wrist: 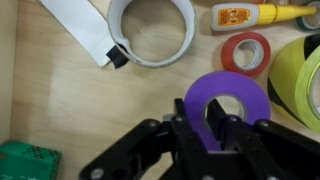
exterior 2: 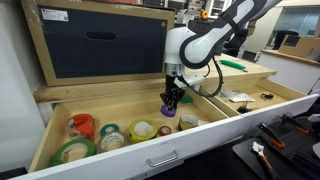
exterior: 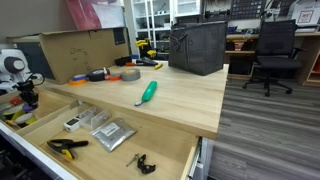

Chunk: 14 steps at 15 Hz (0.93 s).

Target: Put the purple masking tape in the open drawer.

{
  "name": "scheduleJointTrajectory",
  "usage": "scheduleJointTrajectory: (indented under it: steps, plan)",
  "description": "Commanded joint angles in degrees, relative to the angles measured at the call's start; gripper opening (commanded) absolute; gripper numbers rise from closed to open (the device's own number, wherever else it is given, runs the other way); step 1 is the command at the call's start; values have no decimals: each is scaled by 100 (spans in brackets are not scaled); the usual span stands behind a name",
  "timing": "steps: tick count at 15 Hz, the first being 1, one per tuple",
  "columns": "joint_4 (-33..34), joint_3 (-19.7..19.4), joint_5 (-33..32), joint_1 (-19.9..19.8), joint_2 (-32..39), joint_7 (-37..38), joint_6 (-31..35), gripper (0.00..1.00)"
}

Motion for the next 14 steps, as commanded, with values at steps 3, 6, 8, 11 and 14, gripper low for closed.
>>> scheduleJointTrajectory:
  steps: [3,6,8,11,14]
  plan:
    - [205,-108,-22,160,179,-50,-62,7]
    - [278,-159,-68,216,242,-41,-72,7]
    - [377,-203,-86,261,294,-43,-96,7]
    - [528,-251,-65,301,380,-53,-123,7]
    - [661,-259,-56,333,500,-69,-131,7]
